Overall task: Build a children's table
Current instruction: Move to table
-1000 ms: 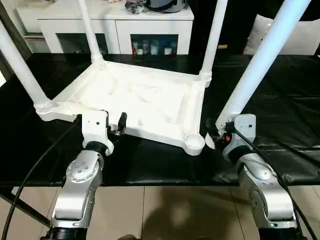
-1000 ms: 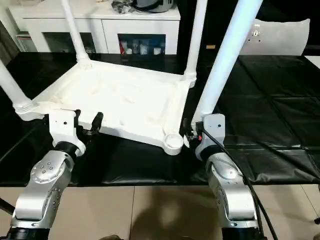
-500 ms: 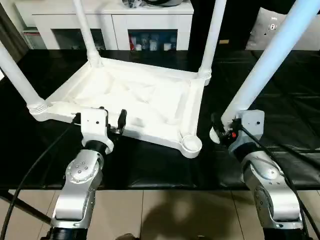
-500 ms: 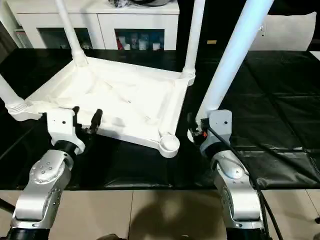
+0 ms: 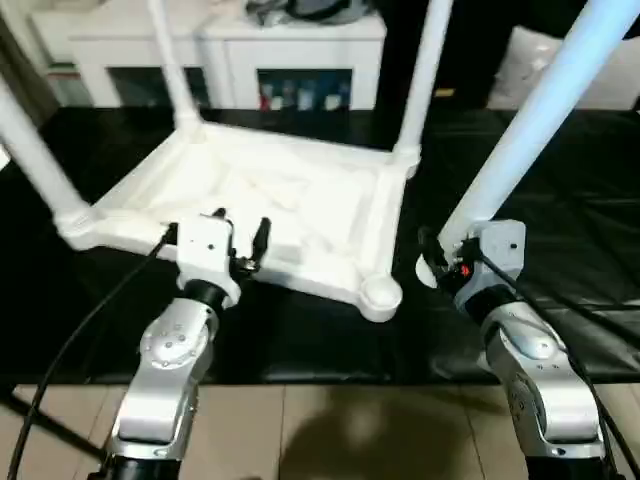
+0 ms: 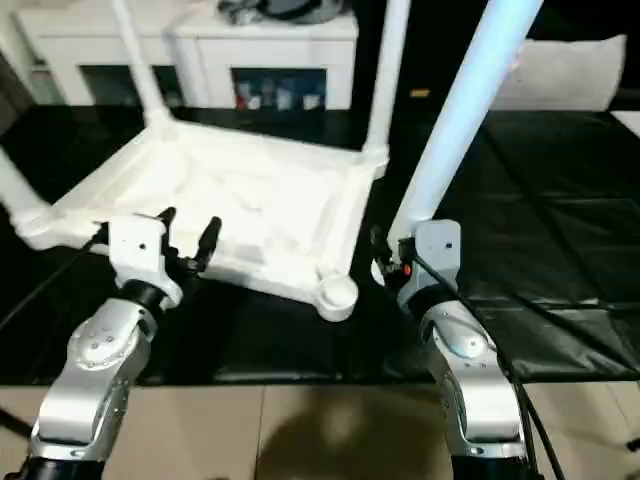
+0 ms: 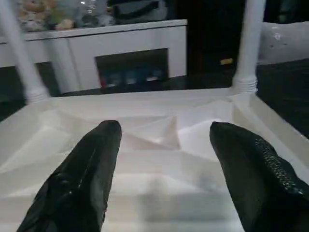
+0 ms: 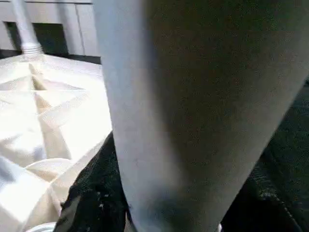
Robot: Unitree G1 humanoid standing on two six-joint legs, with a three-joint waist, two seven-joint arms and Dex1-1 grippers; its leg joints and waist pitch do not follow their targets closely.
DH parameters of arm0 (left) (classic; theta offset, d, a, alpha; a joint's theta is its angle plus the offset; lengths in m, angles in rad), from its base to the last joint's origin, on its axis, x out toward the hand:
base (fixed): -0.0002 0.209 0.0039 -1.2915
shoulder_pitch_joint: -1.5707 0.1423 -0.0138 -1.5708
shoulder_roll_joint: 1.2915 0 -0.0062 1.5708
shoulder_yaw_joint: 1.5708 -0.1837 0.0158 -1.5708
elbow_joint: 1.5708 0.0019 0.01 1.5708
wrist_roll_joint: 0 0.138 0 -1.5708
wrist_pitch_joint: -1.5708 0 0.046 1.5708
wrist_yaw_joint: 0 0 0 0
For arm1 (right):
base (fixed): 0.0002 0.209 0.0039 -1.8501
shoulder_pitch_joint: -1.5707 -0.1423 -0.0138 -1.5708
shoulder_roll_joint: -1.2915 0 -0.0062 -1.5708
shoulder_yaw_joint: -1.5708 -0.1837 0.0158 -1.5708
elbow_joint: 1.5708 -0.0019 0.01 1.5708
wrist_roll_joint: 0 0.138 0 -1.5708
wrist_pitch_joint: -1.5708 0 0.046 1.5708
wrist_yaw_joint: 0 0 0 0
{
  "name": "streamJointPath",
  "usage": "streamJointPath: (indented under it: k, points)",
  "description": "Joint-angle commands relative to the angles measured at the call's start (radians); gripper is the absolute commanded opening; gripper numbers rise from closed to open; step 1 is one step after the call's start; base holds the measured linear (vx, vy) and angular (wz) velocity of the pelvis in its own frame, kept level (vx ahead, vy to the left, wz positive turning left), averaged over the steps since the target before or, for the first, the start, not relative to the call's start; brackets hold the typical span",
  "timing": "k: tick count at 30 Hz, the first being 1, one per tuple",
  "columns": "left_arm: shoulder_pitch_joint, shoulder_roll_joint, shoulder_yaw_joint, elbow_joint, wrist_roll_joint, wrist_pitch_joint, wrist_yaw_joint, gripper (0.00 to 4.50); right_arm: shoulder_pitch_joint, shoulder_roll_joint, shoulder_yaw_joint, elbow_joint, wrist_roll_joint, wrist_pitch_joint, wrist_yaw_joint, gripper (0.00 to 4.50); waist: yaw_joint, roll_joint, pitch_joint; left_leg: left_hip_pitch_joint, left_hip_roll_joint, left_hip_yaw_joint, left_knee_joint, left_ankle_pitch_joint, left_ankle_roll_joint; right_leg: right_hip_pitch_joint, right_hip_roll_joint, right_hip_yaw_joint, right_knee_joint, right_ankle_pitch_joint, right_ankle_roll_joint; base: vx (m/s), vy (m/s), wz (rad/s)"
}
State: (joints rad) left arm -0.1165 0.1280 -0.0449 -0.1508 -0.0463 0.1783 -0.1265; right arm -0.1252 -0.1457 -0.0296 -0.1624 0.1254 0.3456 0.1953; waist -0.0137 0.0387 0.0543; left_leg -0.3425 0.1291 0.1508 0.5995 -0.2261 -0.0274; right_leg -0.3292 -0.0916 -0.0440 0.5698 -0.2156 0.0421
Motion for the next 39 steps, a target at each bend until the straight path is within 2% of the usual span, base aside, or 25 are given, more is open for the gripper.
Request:
streamJointPath:
  k: [1, 2, 4, 5, 6, 8, 10, 12, 13, 14, 15, 16, 19, 20, 21, 24, 27, 28, 31, 32, 33, 34, 36, 37, 39]
  points:
    - [0.004, 0.0, -0.003, -0.006, 0.001, -0.003, -0.006, 3.34, -0.018, -0.001, 0.008, -0.017, 0.007, -0.004, 0.007, 1.92, 0.003, -0.011, -0.066, -0.001, 0.058, -0.015, -0.092, -0.296, 0.11, 0.053, -0.035, 0.024, -0.071, -0.285, -0.234, 0.087, -0.001, 0.0]
    - [0.004, 0.0, -0.003, -0.006, 0.001, -0.003, -0.006, 3.34, -0.018, -0.001, 0.008, -0.017, 0.007, -0.004, 0.007, 1.92, 0.002, -0.011, -0.069, -0.001, 0.055, -0.013, -0.088, -0.253, 0.131, 0.057, -0.035, 0.023, -0.067, -0.24, -0.25, 0.101, -0.002, 0.02]
    - [0.004, -0.003, -0.003, -0.005, 0.0, -0.003, -0.006, 3.34, -0.019, -0.001, 0.007, -0.015, 0.006, -0.004, 0.009, 1.92, 0.004, -0.01, -0.079, -0.007, 0.044, -0.01, -0.067, -0.085, 0.226, 0.07, -0.028, 0.017, -0.048, -0.086, -0.295, 0.083, 0.0, 0.03]
    - [0.004, -0.005, -0.004, -0.005, 0.001, -0.003, -0.007, 3.34, -0.019, -0.001, 0.008, -0.016, 0.006, -0.003, 0.009, 1.92, 0.007, -0.01, -0.084, -0.009, 0.038, -0.012, -0.056, 0.005, 0.276, 0.077, -0.024, 0.013, -0.036, -0.025, -0.304, 0.087, 0.007, 0.03]
    - [0.004, -0.006, -0.004, -0.005, 0.001, -0.003, -0.007, 3.34, -0.019, -0.001, 0.009, -0.016, 0.006, -0.003, 0.009, 1.92, 0.008, -0.009, -0.086, -0.006, 0.035, -0.013, -0.052, 0.041, 0.299, 0.076, -0.022, 0.011, -0.032, -0.002, -0.305, 0.13, 0.011, 0.04]
    - [0.005, -0.006, -0.004, -0.004, 0.001, -0.004, -0.007, 3.34, -0.017, 0.0, 0.011, -0.018, 0.004, -0.004, 0.008, 1.92, 0.008, -0.005, -0.089, 0.023, 0.037, -0.029, -0.042, 0.157, 0.383, 0.058, -0.004, -0.004, -0.008, 0.059, -0.292, 0.124, 0.011, 0.05]
    - [0.005, -0.005, -0.002, -0.004, -0.001, -0.004, -0.008, 3.34, -0.015, 0.001, 0.014, -0.019, 0.002, -0.004, 0.008, 1.92, 0.006, -0.004, -0.087, 0.044, 0.045, -0.043, -0.037, 0.192, 0.433, 0.044, -0.002, -0.012, 0.002, 0.048, -0.268, 0.085, 0.005, 0.07]
    - [0.004, -0.004, 0.0, -0.003, -0.002, -0.004, -0.008, 3.34, -0.016, 0.001, 0.016, -0.017, 0.001, -0.004, 0.01, 1.92, 0.009, -0.008, -0.087, 0.05, 0.045, -0.049, -0.029, 0.219, 0.458, 0.041, -0.004, -0.011, 0.007, 0.046, -0.242, 0.067, -0.012, 0.06]
    - [0.003, -0.004, 0.0, -0.001, -0.001, -0.004, -0.008, 3.34, -0.017, 0.0, 0.016, -0.015, 0.0, -0.005, 0.012, 1.92, 0.013, -0.011, -0.084, 0.044, 0.039, -0.048, -0.023, 0.218, 0.454, 0.046, -0.008, -0.006, 0.008, 0.048, -0.239, 0.061, -0.017, 0.06]
    - [0.003, -0.005, 0.001, 0.0, -0.001, -0.004, -0.008, 3.34, -0.018, 0.0, 0.018, -0.013, -0.001, -0.005, 0.013, 1.92, 0.019, -0.015, -0.081, 0.024, 0.027, -0.039, -0.017, 0.206, 0.436, 0.063, -0.013, 0.0, 0.001, 0.037, -0.246, 0.0, 0.0, 0.0]
    - [0.003, -0.005, 0.001, 0.0, -0.001, -0.004, -0.008, 3.34, -0.018, 0.0, 0.018, -0.013, -0.001, -0.005, 0.013, 1.92, 0.019, -0.015, -0.081, 0.024, 0.027, -0.039, -0.017, 0.206, 0.436, 0.063, -0.013, 0.0, 0.001, 0.037, -0.246, 0.0, 0.0, 0.0]
    - [0.003, -0.005, 0.002, 0.001, 0.0, -0.005, -0.008, 3.34, -0.019, -0.001, 0.02, -0.011, -0.003, -0.006, 0.015, 1.92, 0.029, -0.014, -0.079, 0.006, 0.018, -0.028, -0.015, 0.171, 0.391, 0.085, -0.019, 0.008, -0.008, 0.015, -0.266, 0.0, 0.0, 0.0]
    - [0.003, -0.005, 0.003, 0.001, 0.001, -0.005, -0.007, 3.34, -0.02, -0.002, 0.02, -0.008, -0.003, -0.006, 0.016, 1.92, 0.029, -0.013, -0.073, 0.007, 0.027, -0.033, -0.022, 0.141, 0.352, 0.093, -0.016, -0.001, -0.02, -0.053, -0.274, 0.0, 0.0, 0.0]
    - [0.003, -0.006, 0.002, 0.002, 0.001, -0.005, -0.007, 3.34, -0.021, -0.003, 0.02, -0.007, -0.003, -0.007, 0.016, 1.92, 0.026, -0.011, -0.069, 0.018, 0.032, -0.038, -0.028, 0.124, 0.337, 0.091, -0.013, -0.004, -0.022, -0.077, -0.273, 0.0, 0.0, 0.0]
    - [0.005, -0.005, 0.003, 0.001, 0.001, -0.006, -0.007, 3.34, -0.02, -0.004, 0.023, -0.008, -0.005, -0.006, 0.017, 1.92, 0.025, -0.011, -0.067, 0.019, 0.033, -0.04, -0.031, 0.114, 0.332, 0.093, -0.013, -0.005, -0.024, -0.087, -0.273, 0.0, 0.0, 0.0]
    - [0.007, -0.004, 0.004, 0.001, 0.001, -0.007, -0.008, 3.34, -0.019, -0.006, 0.027, -0.009, -0.006, -0.006, 0.018, 1.92, 0.027, -0.013, -0.072, 0.006, 0.026, -0.035, -0.028, 0.097, 0.3, 0.116, -0.018, 0.0, -0.037, -0.113, -0.264, 0.0, 0.0, 0.0]
    - [0.005, -0.004, 0.004, 0.004, 0.001, -0.007, -0.008, 3.34, -0.019, -0.01, 0.029, -0.009, -0.01, -0.006, 0.019, 1.92, 0.02, -0.005, -0.068, 0.025, 0.038, -0.048, -0.039, 0.097, 0.287, 0.104, -0.008, -0.012, -0.032, -0.115, -0.253, 0.0, 0.0, 0.0]
    - [0.004, -0.004, 0.004, 0.006, 0.001, -0.007, -0.009, 3.34, -0.019, -0.011, 0.03, -0.009, -0.011, -0.006, 0.02, 1.92, 0.013, -0.003, -0.066, 0.044, 0.046, -0.058, -0.043, 0.096, 0.301, 0.091, -0.005, -0.017, -0.025, -0.107, -0.25, 0.0, 0.0, 0.0]
    - [0.002, -0.003, 0.004, 0.009, 0.001, -0.008, -0.01, 3.34, -0.019, -0.012, 0.032, -0.008, -0.013, -0.007, 0.021, 1.92, 0.001, 0.0, -0.075, 0.066, 0.049, -0.072, -0.039, 0.125, 0.359, 0.077, -0.004, -0.021, -0.01, -0.066, -0.242, 0.0, 0.0, 0.0]
    - [0.001, -0.003, 0.004, 0.01, 0.001, -0.009, -0.01, 3.34, -0.019, -0.012, 0.033, -0.008, -0.013, -0.007, 0.021, 1.92, 0.001, -0.002, -0.075, 0.063, 0.046, -0.071, -0.036, 0.136, 0.373, 0.078, -0.007, -0.019, -0.01, -0.054, -0.239, 0.0, 0.0, 0.0]
    - [0.0, -0.004, 0.003, 0.012, 0.0, -0.009, -0.012, 3.34, -0.02, -0.013, 0.034, -0.007, -0.014, -0.008, 0.021, 1.92, 0.002, -0.004, -0.075, 0.055, 0.041, -0.067, -0.033, 0.138, 0.374, 0.084, -0.01, -0.016, -0.014, -0.05, -0.239, 0.0, 0.0, 0.0]
    - [-0.001, -0.004, 0.002, 0.012, 0.0, -0.01, -0.012, 3.34, -0.02, -0.013, 0.034, -0.007, -0.015, -0.009, 0.021, 1.92, 0.008, -0.009, -0.076, 0.024, 0.021, -0.049, -0.023, 0.136, 0.357, 0.111, -0.02, -0.004, -0.027, -0.047, -0.243, 0.0, 0.0, 0.0]
    - [-0.001, -0.004, 0.001, 0.013, 0.0, -0.01, -0.013, 3.34, -0.02, -0.013, 0.035, -0.007, -0.016, -0.009, 0.021, 1.92, 0.025, -0.014, -0.072, -0.018, 0.009, -0.031, -0.014, 0.09, 0.301, 0.148, -0.036, 0.015, -0.055, -0.122, -0.248, 0.0, 0.0, 0.0]
    - [-0.002, -0.004, 0.001, 0.014, -0.001, -0.01, -0.014, 3.34, -0.019, -0.013, 0.036, -0.007, -0.016, -0.01, 0.021, 1.92, 0.029, -0.01, -0.071, -0.021, 0.016, -0.03, -0.018, 0.082, 0.265, 0.152, -0.033, 0.012, -0.059, -0.156, -0.249, 0.0, 0.0, 0.0]
    - [-0.002, -0.004, 0.001, 0.014, -0.001, -0.01, -0.015, 3.34, -0.019, -0.013, 0.036, -0.007, -0.017, -0.01, 0.022, 1.92, 0.019, 0.006, -0.075, 0.027, 0.039, -0.049, -0.039, 0.115, 0.255, 0.12, -0.005, -0.022, -0.037, -0.116, -0.242, 0.034, -0.01, 0.03]
